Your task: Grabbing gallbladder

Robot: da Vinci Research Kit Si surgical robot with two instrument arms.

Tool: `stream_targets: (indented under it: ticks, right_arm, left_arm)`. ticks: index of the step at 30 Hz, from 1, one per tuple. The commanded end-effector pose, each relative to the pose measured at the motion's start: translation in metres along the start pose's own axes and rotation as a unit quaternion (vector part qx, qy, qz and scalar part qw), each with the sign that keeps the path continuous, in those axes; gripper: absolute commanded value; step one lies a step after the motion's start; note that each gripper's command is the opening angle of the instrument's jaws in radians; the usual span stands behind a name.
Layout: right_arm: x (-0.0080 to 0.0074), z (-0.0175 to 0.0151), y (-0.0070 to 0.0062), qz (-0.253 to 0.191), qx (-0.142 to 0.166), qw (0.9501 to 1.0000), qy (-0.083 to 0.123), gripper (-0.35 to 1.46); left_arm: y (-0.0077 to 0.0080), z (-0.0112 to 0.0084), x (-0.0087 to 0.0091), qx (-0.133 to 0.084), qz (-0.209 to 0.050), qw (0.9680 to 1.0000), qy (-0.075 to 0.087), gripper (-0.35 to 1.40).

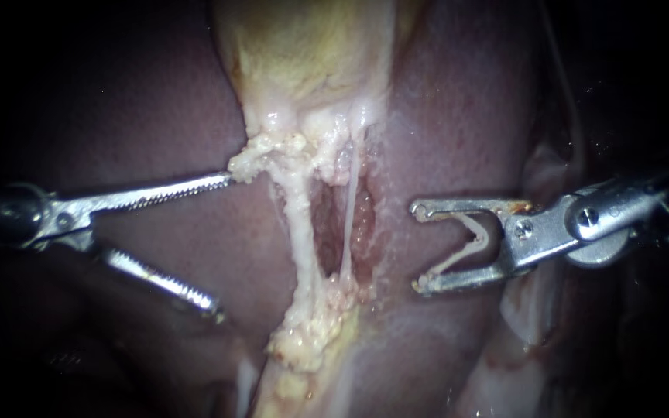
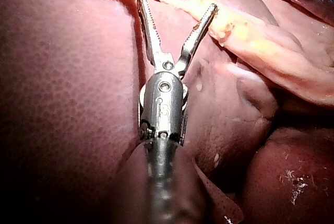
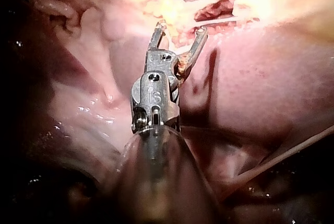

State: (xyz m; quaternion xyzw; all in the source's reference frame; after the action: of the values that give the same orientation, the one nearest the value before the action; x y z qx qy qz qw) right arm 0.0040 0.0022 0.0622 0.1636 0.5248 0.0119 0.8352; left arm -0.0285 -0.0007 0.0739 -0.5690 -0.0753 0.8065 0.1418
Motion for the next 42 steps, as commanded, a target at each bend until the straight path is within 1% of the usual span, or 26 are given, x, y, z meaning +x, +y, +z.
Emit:
stream_targets:
  ticks: [1,2,4,7,9,10,11,12,13,15,19,20,21,23,24,27,28,29,30,31,34,36,40,42]
  right_arm:
    - [0.0,0.0,0.0,0.0,0.0,1.0,0.0,0.5]
    - [0.0,0.0,0.0,0.0,0.0,1.0,0.0,0.5]
    - [0.0,0.0,0.0,0.0,0.0,1.0,0.0,0.5]
    - [0.0,0.0,0.0,0.0,0.0,1.0,0.0,0.5]
    - [0.0,0.0,0.0,0.0,0.0,1.0,0.0,0.5]
    - [0.0,0.0,0.0,0.0,0.0,1.0,0.0,0.5]
    - [0.0,0.0,0.0,0.0,0.0,1.0,0.0,0.5]
    - [0.0,0.0,0.0,0.0,0.0,1.0,0.0,0.5]
    - [0.0,0.0,0.0,0.0,0.0,1.0,0.0,0.5]
    - [0.0,0.0001,0.0,0.0,0.0,1.0,0.0,0.5]
    - [-0.0001,0.0001,0.0,0.0,0.0,1.0,0.0,0.5]
    - [-0.0001,0.0001,0.0,0.0,0.0,1.0,0.0,0.5]
    - [-0.0001,0.0001,0.0001,0.0,0.0,1.0,0.0,0.5]
    - [-0.0001,0.0001,0.0001,0.0,0.0,1.0,0.0,0.5]
    - [-0.0001,0.0001,0.0001,0.0,0.0,1.0,0.0,0.5]
    - [-0.0001,0.0001,0.0001,0.0,0.0,1.0,0.0,0.5]
    - [-0.0001,0.0001,0.0001,0.0,0.0,1.0,0.0,0.5]
    - [-0.0001,0.0001,0.0001,0.0,0.0,1.0,0.0,0.5]
    - [-0.0001,0.0001,0.0001,0.0,0.0,1.0,0.0,0.5]
    - [-0.0001,0.0001,0.0001,0.0,0.0,1.0,0.0,0.5]
    - [-0.0001,0.0001,0.0001,0.0,0.0,1.0,0.0,0.5]
    - [-0.0001,0.0001,0.0001,0.0,0.0,1.0,0.0,0.5]
    - [-0.0001,0.0001,0.0001,0.0,0.0,1.0,0.0,0.5]
    - [-0.0001,0.0001,0.0001,0.0,0.0,1.0,0.0,0.5]
  left_arm:
    - [0.0,-0.0002,0.0001,0.003,-0.006,1.0,-0.001,1.04]
    - [-0.0001,-0.0004,0.0001,0.01,-0.014,0.9998,-0.003,1.03]
    - [-0.0006,-0.0008,0.0004,0.031,-0.025,0.9992,-0.01,1.01]
    - [-0.0016,-0.0012,0.001,0.047,-0.043,0.9978,-0.014,0.94]
    - [-0.0023,-0.0012,0.0015,0.061,-0.057,0.9963,-0.018,0.89]
    - [-0.0028,-0.0011,0.0018,0.071,-0.065,0.9951,-0.02,0.88]
    - [-0.0032,-0.001,0.0019,0.078,-0.067,0.9945,-0.022,0.86]
    - [-0.0036,-0.0008,0.0021,0.082,-0.075,0.9935,-0.024,0.84]
    - [-0.004,-0.0006,0.0022,0.086,-0.082,0.9926,-0.023,0.81]
    - [-0.0047,-0.0001,0.0023,0.092,-0.088,0.9915,-0.025,0.76]
    - [-0.0054,0.0009,0.0022,0.1,-0.116,0.9879,-0.024,0.52]
    - [-0.0056,0.001,0.0022,0.102,-0.125,0.9866,-0.021,0.44]
    - [-0.0057,0.001,0.0021,0.103,-0.131,0.9858,-0.021,0.41]
    - [-0.0059,0.001,0.0021,0.105,-0.143,0.9839,-0.018,0.41]
    - [-0.006,0.001,0.002,0.106,-0.146,0.9834,-0.018,0.36]
    - [-0.0063,0.0006,0.0017,0.107,-0.164,0.9805,-0.016,0.25]
    - [-0.0064,0.0005,0.0016,0.107,-0.164,0.9805,-0.016,0.17]
    - [-0.0065,0.0005,0.0015,0.108,-0.17,0.9794,-0.016,-0.05]
    - [-0.0065,0.0004,0.0015,0.108,-0.17,0.9794,-0.015,-0.28]
    - [-0.0065,0.0002,0.0015,0.108,-0.176,0.9783,-0.017,-0.35]
    - [-0.0063,-0.0001,0.0019,0.109,-0.195,0.9744,-0.024,-0.35]
    - [-0.006,-0.0005,0.0025,0.109,-0.202,0.9727,-0.03,-0.35]
    - [-0.0056,-0.0013,0.0041,0.108,-0.207,0.9719,-0.031,-0.35]
    - [-0.0058,-0.0024,0.0052,0.107,-0.21,0.9712,-0.032,-0.35]
